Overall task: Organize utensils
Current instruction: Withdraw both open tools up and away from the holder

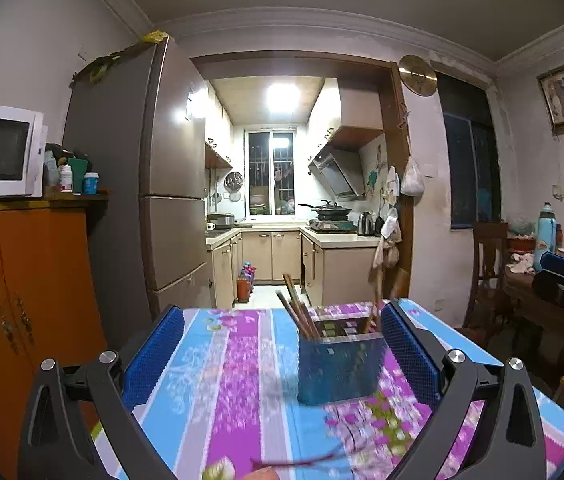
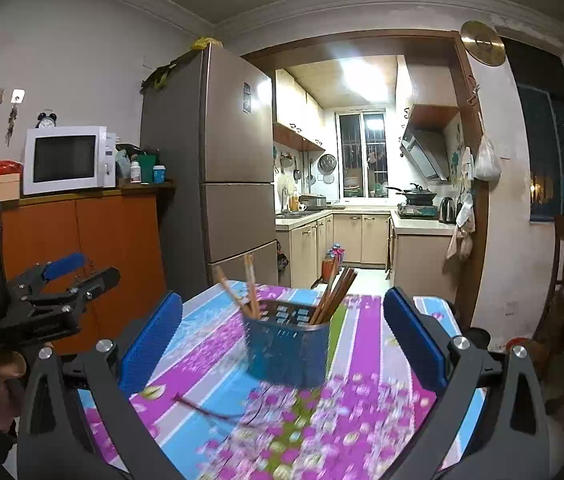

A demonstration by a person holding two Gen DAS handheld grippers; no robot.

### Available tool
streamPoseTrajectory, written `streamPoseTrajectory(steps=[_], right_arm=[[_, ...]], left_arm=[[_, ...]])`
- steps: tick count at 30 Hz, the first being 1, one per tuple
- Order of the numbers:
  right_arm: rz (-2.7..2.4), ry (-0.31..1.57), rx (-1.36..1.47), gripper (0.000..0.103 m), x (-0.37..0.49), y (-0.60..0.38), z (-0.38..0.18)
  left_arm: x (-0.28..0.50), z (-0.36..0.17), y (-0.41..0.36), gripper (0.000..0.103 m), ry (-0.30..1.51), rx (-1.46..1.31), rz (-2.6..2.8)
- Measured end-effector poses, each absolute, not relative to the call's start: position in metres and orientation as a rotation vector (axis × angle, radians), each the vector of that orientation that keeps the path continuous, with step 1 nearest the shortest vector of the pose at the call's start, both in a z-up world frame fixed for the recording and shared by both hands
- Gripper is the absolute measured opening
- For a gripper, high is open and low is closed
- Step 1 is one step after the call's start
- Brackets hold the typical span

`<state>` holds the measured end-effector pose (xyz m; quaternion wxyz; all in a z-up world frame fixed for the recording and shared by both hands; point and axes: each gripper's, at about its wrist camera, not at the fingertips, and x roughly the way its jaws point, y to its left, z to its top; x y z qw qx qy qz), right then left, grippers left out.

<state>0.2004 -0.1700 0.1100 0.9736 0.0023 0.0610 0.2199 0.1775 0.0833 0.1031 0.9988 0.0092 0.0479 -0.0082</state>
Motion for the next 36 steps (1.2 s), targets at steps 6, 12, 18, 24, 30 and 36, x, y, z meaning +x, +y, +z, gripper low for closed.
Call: streamPoseTrajectory(steps=[6,12,18,24,30,36], right_arm=[[0.369,0.142,0.039,0.097,0.152,-0.176,0.083],[0.331,0.173,0.04,0.097,0.115,-0.172,0.055],[0.309,0.184,0.032,0.097,0.091,-0.17,0.038],[0.303,0.152,0.025,0.097,0.066,-0.174,0.037],[0.301,0.128,0.007,0.097,0.045,-0.173,0.033],[0.275,0.122,0.001,0.097,0.034,-0.177,0.028]], left_arm=[[0.133,0.076,0.074,0.098,0.144,-0.035,-0.018],[0.092,0.054,0.057,0.098,0.149,-0.014,-0.038],[0.069,0.044,0.049,0.098,0.167,-0.022,-0.05],[0.046,0.044,0.045,0.098,0.148,-0.009,-0.031],[0.029,0.037,0.039,0.098,0.158,-0.005,-0.037],[0.007,0.031,0.034,0.098,0.154,0.0,-0.05]])
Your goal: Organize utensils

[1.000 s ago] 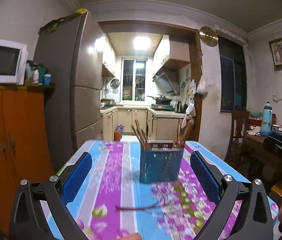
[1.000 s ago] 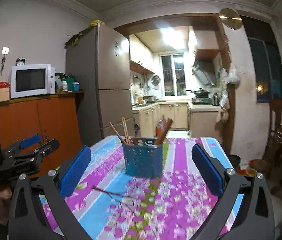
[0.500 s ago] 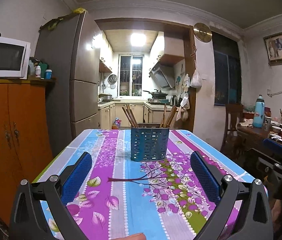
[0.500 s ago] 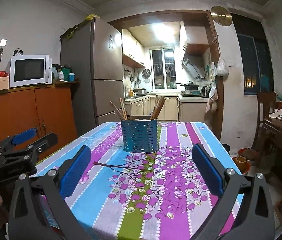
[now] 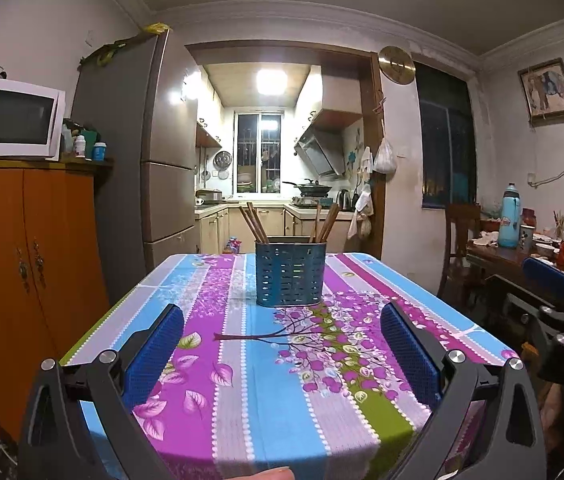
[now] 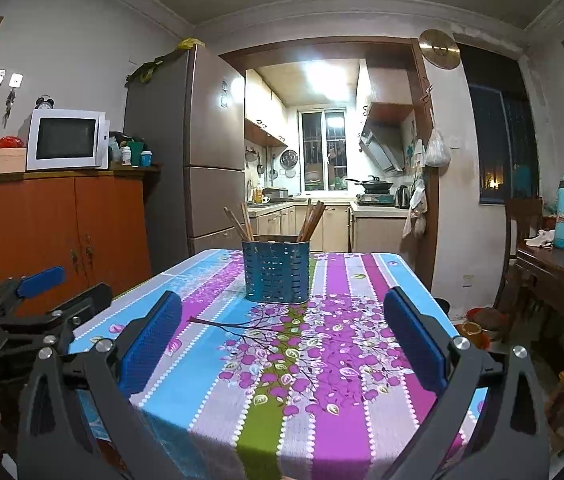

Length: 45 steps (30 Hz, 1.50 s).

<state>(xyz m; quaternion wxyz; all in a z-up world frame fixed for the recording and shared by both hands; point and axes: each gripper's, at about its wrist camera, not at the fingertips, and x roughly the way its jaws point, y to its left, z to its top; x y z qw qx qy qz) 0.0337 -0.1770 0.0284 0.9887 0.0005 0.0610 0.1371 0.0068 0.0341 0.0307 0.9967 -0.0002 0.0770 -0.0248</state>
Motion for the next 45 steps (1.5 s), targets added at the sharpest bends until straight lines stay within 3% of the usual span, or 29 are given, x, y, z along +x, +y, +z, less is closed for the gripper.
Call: streamPoseTrajectory(steps=[22,45], right_arm=[[0.272,0.075,0.01,0.097,0.0,-0.176,0.021],[0.273,0.076,0.0,0.097,-0.005,-0.179,0.021]], left_arm=[[-0.043,0.024,0.033,0.098,0.025,0.005,-0.01],[-0.037,0.02,0.032,0.098,0.056,0.008,0.009]])
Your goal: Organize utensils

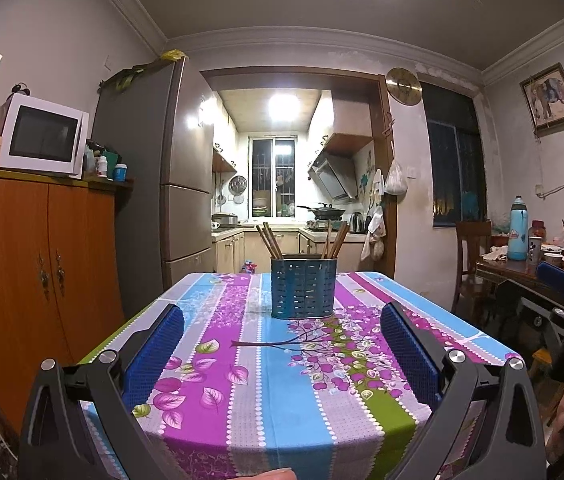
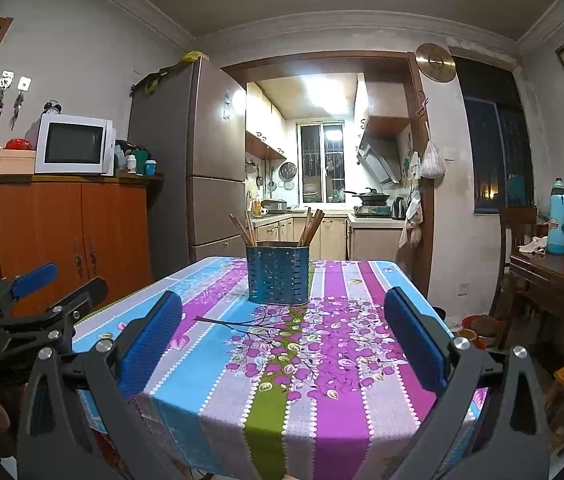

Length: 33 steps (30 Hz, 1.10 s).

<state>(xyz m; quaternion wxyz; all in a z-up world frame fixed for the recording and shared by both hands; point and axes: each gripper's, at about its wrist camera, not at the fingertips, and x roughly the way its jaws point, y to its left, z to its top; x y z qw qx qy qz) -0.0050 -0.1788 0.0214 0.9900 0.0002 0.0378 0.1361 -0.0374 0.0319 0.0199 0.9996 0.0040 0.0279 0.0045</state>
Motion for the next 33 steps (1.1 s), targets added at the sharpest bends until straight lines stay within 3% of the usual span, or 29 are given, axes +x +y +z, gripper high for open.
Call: streamPoseTrajectory(steps=[33], right_arm=[[0.259,0.077,-0.014,0.097,0.003,-0.187,0.023]], left_arm=[[-0.014,0.019,0.017,0.098,0.083,0.018,0.008]])
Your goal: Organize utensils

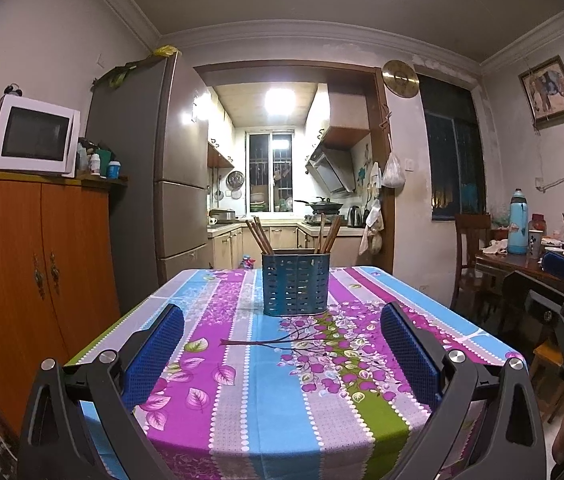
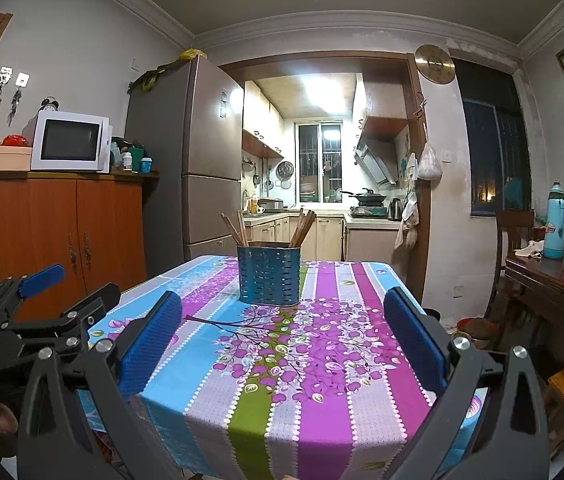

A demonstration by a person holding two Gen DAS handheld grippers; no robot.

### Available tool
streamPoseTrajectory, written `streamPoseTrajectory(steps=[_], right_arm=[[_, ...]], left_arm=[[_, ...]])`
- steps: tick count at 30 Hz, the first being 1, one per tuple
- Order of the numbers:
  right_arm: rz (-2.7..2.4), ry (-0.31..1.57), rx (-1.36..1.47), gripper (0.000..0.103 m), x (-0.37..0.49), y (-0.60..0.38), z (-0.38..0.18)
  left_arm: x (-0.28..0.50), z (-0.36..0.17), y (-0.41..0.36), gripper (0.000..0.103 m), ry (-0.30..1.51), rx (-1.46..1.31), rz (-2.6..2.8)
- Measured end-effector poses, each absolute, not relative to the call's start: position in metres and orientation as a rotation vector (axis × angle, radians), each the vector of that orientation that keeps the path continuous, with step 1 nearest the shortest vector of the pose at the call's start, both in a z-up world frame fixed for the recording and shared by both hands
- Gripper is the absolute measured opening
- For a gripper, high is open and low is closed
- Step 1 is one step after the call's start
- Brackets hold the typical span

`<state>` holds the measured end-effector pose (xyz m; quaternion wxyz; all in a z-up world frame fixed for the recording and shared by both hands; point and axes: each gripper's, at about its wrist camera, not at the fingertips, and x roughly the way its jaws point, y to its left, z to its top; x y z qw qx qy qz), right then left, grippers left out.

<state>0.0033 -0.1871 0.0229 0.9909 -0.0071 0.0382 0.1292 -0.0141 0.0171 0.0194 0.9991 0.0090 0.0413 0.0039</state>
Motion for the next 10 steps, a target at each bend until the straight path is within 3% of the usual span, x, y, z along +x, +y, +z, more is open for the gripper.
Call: streamPoseTrajectory(steps=[10], right_arm=[[0.271,0.084,-0.019,0.097,0.009,-0.183,0.022]], left_arm=[[-0.001,0.018,0.022,0.098,0.129,0.017,0.03]])
